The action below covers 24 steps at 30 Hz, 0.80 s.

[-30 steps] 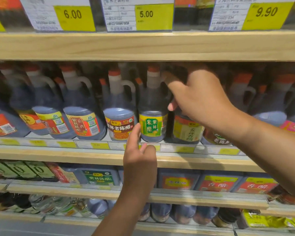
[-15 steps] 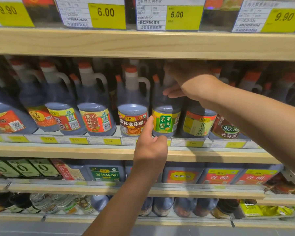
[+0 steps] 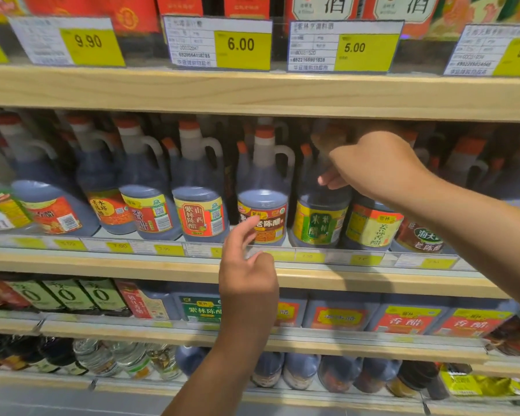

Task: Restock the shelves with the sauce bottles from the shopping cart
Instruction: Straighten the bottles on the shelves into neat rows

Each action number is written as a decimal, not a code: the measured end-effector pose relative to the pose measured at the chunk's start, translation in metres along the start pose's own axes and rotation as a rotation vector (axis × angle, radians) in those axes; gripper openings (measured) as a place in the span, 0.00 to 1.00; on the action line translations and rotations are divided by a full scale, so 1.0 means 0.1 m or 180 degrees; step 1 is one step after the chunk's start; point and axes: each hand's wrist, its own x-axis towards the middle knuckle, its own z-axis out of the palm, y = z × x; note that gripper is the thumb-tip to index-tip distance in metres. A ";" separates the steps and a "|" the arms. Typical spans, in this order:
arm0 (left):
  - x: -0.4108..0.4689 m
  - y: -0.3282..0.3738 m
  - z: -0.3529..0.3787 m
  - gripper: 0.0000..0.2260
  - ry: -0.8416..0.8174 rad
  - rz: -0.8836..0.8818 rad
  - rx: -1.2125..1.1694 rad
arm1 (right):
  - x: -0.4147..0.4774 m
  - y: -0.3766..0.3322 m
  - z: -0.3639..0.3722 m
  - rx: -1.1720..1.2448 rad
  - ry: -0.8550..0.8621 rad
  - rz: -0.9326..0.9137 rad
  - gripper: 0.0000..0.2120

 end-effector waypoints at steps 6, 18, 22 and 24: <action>0.34 0.01 -0.13 0.26 -0.0002 -0.0483 0.0012 | -0.02 -0.39 0.34 -0.1086 -0.0139 -0.0548 0.25; 0.52 -0.04 -0.17 0.31 -0.0613 -0.0843 0.0325 | 0.40 -0.22 0.57 0.0684 -0.0398 -0.0505 0.11; 0.44 0.03 -0.16 0.31 -0.0760 -0.0772 0.0191 | 0.37 -0.20 0.56 0.0843 -0.0520 -0.0275 0.17; 0.40 0.04 -0.22 0.30 -0.0840 -0.0751 0.0099 | 0.35 -0.23 0.56 0.0663 -0.0617 -0.0107 0.22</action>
